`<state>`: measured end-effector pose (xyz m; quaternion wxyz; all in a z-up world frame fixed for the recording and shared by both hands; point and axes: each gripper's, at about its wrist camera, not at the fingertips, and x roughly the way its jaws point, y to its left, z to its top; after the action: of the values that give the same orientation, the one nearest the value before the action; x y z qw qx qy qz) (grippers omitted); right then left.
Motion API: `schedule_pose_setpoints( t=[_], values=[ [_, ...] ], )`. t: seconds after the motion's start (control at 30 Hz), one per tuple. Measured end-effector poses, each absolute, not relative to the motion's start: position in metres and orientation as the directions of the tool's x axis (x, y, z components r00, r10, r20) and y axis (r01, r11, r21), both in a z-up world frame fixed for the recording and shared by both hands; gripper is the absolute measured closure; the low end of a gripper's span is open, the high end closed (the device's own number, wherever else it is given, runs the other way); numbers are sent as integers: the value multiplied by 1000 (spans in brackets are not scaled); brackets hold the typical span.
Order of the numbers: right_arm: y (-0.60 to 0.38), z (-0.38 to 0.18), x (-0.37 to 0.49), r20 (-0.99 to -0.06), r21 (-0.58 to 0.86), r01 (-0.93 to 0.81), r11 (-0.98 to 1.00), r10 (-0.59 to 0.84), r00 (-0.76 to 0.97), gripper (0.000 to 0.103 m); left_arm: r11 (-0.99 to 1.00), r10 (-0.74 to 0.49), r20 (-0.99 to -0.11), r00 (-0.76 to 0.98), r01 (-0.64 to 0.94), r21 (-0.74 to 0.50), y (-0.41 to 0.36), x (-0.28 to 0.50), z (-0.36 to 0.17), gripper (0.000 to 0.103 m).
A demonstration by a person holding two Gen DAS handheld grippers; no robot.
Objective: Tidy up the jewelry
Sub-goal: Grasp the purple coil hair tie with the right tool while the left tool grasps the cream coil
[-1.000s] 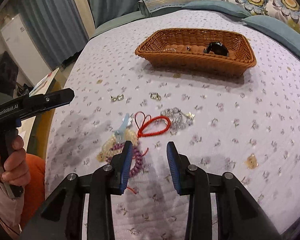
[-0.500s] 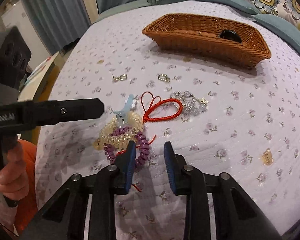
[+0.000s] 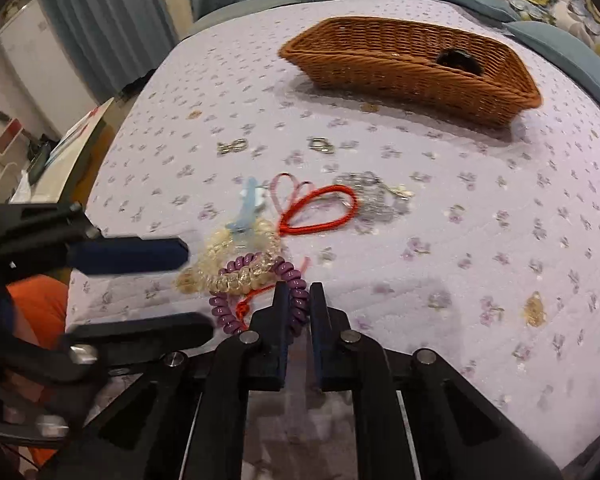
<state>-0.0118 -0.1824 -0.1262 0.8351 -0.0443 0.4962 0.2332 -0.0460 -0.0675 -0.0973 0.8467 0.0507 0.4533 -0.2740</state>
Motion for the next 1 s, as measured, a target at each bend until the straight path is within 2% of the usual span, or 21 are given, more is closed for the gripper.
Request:
schedule_pose_setpoints(
  t=[0.07, 0.17, 0.27, 0.53, 0.67, 0.73, 1.0],
  values=[
    [-188, -127, -10, -849, 185, -420, 889, 359, 387, 92, 846, -374, -825, 424, 520, -117, -77, -41, -109, 71],
    [-187, -126, -12, -853, 160, -419, 894, 339, 396, 92, 852, -342, -836, 429, 516, -84, -78, -39, -117, 82],
    [-192, -118, -16, -851, 125, -404, 906, 307, 426, 92, 856, -367, -826, 428, 502, -120, -70, -38, -115, 94],
    [-224, -119, -13, -870, 116, -296, 948, 241, 431, 91, 863, -431, -796, 426, 452, -225, -49, -37, -109, 95],
    [-222, -127, -10, -881, 102, -291, 951, 222, 419, 91, 856, -436, -801, 411, 463, -229, -55, -38, -113, 95],
    [-222, -132, -8, -887, 113, -291, 950, 229, 402, 87, 856, -435, -805, 404, 463, -230, -57, -37, -116, 95],
    [-215, -128, -11, -872, 66, -309, 949, 206, 444, 91, 859, -437, -805, 401, 450, -243, -58, -34, -120, 100]
  ],
)
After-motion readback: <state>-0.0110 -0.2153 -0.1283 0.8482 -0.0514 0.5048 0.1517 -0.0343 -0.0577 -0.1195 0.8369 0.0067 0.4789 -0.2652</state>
